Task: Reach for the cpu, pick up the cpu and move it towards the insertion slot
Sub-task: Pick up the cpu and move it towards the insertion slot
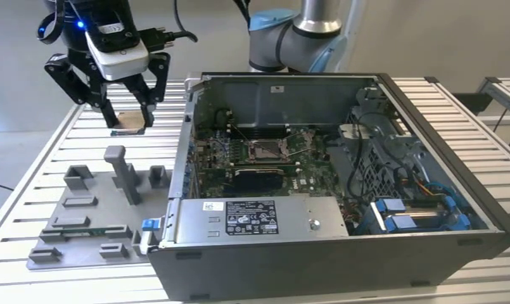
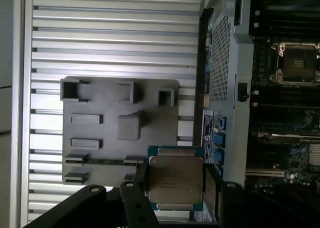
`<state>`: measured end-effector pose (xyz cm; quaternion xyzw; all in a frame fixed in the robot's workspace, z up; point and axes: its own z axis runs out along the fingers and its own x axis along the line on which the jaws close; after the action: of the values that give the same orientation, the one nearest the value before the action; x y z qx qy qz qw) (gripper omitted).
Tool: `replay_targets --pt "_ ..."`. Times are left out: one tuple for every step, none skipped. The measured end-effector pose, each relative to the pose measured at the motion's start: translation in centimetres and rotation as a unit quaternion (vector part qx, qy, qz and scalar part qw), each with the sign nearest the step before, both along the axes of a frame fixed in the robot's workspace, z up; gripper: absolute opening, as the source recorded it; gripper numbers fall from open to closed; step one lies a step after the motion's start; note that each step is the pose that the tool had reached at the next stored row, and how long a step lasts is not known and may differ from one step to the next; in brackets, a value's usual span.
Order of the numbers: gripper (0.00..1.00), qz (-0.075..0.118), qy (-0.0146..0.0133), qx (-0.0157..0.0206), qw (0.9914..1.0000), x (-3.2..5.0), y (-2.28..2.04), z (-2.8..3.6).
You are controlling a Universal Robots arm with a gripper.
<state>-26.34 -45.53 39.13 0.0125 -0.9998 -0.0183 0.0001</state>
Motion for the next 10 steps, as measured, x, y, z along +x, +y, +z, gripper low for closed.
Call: replay_targets --pt "0.0 0.0 0.0 0.0 1.0 0.25 0.0 0.0" --pt "0.0 0.0 0.0 0.0 1.0 0.51 0.0 0.0" --pt "0.0 0.0 0.0001 0.0 1.0 0.75 0.0 0.01" --pt "0.0 0.0 0.0 0.0 1.0 1.01 0.0 0.0" --pt "0.0 0.0 0.0 0.0 1.0 1.49 0.0 0.0" --pt "0.0 0.0 0.0 0.0 1.0 1.78 0.0 0.0" --pt "0.0 0.0 0.0 0.0 1.0 2.03 0.0 0.0" --pt "0.0 0.0 0.0 0.0 1.0 2.3 0.0 0.0" --pt "0.0 0.0 0.0 0.0 1.0 2.58 0.0 0.0" --pt "0.0 0.0 0.0001 0.0 1.0 2.83 0.0 0.01"
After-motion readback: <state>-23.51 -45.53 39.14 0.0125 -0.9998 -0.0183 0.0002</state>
